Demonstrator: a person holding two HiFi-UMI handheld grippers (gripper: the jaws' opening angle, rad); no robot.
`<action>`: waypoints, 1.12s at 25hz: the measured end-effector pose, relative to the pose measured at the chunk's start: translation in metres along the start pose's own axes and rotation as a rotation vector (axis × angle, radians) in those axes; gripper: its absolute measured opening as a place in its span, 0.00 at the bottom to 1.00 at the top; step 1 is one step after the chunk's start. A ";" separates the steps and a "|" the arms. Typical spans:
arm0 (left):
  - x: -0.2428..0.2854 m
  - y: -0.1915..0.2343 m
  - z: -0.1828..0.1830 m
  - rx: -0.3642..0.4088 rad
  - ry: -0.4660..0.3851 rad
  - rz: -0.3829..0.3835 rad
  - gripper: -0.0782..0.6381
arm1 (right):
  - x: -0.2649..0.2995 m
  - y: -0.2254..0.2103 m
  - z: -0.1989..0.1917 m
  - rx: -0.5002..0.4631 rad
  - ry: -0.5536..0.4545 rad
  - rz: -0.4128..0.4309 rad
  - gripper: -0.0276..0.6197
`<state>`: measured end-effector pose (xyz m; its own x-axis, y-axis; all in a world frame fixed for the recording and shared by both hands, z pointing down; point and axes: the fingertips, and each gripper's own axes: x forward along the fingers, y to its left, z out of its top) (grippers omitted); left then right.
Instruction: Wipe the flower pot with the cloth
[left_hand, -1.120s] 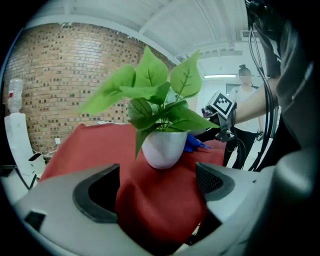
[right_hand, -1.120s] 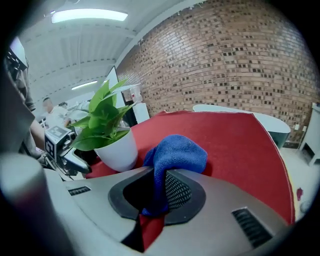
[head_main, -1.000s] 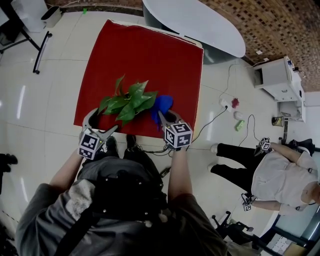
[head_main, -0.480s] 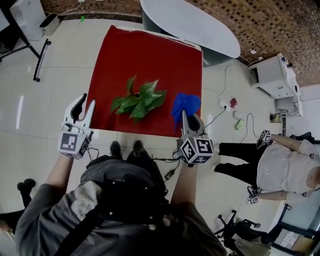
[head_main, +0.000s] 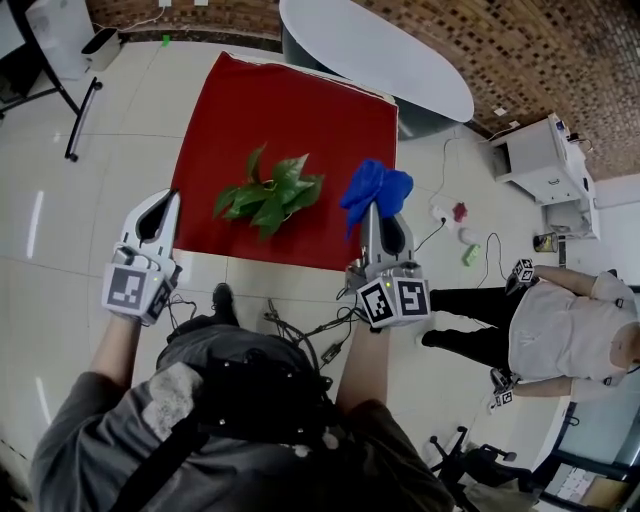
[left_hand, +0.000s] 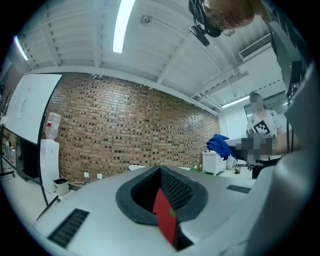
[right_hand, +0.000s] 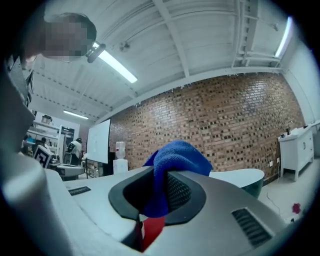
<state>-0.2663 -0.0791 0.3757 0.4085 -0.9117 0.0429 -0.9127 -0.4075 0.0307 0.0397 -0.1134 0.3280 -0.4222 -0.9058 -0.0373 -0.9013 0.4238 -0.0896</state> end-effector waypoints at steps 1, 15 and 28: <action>-0.005 -0.009 0.000 -0.002 0.002 -0.002 0.13 | -0.011 0.003 0.004 -0.008 -0.006 0.009 0.14; -0.096 -0.234 0.011 0.007 -0.016 -0.019 0.14 | -0.253 -0.018 0.017 -0.033 0.003 0.092 0.14; -0.160 -0.332 0.046 -0.031 0.003 -0.017 0.13 | -0.349 -0.012 0.038 -0.044 0.004 0.148 0.14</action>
<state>-0.0289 0.1995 0.3124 0.4242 -0.9045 0.0448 -0.9048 -0.4213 0.0626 0.2014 0.1975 0.3047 -0.5509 -0.8335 -0.0433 -0.8326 0.5524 -0.0397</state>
